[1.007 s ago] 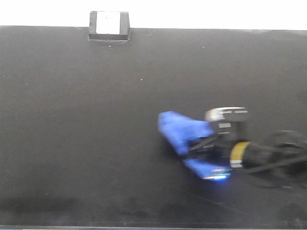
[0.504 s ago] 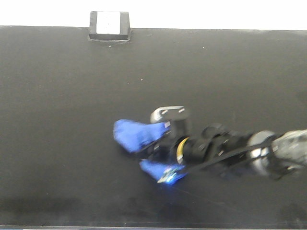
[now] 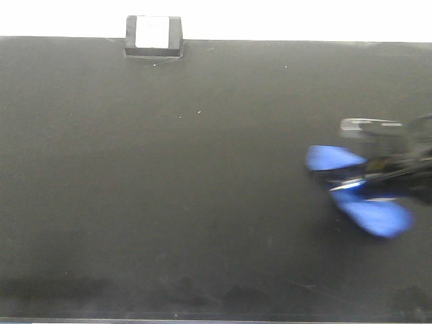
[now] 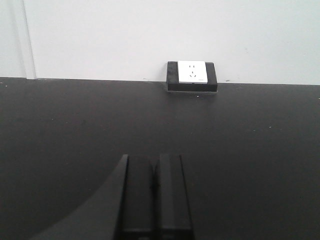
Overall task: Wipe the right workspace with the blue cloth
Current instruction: 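Sweep the cloth across the bench away from the right arm, then open the right gripper to release the cloth on the bench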
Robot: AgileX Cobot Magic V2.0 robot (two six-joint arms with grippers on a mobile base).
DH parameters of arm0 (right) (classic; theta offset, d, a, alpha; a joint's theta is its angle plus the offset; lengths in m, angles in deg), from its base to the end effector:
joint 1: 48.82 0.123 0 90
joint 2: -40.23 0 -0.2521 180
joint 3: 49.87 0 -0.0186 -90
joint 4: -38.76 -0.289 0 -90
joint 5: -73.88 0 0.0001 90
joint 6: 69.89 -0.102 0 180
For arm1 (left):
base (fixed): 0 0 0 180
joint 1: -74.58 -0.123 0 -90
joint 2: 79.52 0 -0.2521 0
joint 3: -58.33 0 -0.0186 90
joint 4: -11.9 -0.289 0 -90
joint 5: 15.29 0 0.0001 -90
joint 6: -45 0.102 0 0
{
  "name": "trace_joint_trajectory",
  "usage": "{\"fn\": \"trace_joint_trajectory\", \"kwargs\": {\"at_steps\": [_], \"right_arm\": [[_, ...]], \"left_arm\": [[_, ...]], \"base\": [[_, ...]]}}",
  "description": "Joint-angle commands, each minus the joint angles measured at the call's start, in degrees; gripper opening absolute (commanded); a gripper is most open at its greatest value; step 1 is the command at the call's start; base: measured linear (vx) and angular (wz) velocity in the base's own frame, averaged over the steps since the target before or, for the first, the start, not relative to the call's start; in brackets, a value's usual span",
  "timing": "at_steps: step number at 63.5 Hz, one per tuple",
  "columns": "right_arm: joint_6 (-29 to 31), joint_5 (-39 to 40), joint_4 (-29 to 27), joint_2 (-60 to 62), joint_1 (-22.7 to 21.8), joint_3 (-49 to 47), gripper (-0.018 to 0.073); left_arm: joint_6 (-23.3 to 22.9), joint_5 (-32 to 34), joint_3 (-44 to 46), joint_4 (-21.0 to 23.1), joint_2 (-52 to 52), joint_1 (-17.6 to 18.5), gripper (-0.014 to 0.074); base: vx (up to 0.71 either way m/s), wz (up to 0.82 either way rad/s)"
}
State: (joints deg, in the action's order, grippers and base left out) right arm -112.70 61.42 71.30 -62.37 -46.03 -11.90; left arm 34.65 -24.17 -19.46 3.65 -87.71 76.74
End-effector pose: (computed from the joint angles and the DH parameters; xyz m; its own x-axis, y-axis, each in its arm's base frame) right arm 0.3020 0.0028 0.0689 -0.8574 0.1460 -0.4935 0.1727 0.9849 -0.0086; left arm 0.1391 -0.0030 0.1892 -0.0836 -0.0352 -0.9959 0.0124 0.9993 -0.0364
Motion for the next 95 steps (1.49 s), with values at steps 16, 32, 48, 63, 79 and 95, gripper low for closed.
{"fn": "trace_joint_trajectory", "kwargs": {"at_steps": [16, 32, 48, 63, 79, 95], "right_arm": [[0.6, -1.0, 3.8, 3.2, -9.5, -0.9, 0.0013], [0.6, 3.1, -7.5, 3.2, 8.4, -0.9, 0.0013], [0.6, 7.2, -7.3, 3.2, 26.3, -0.9, 0.0014], [2.4, 7.5, -6.4, 3.2, 31.6, -1.1, 0.0031], [2.4, 7.1, -6.8, 4.3, 31.6, -1.1, 0.0137], [2.1, 6.7, -7.4, 10.3, 31.6, -1.1, 0.0420]], "left_arm": [[-0.5, 4.8, -1.7, -0.1, 0.8, 0.3, -0.0006], [-0.5, 4.8, -1.7, -0.1, 0.8, 0.3, -0.0006], [-0.5, 4.8, -1.7, -0.1, 0.8, 0.3, -0.0006], [-0.5, 4.8, -1.7, -0.1, 0.8, 0.3, -0.0006], [-0.5, 4.8, -1.7, -0.1, 0.8, 0.3, -0.0006], [-0.5, 4.8, -1.7, -0.1, 0.8, 0.3, -0.0006]], "base": [[0.00, 0.00], [0.00, 0.00], [0.00, 0.00], [0.00, 0.00], [0.00, 0.00], [0.00, 0.00]]}}
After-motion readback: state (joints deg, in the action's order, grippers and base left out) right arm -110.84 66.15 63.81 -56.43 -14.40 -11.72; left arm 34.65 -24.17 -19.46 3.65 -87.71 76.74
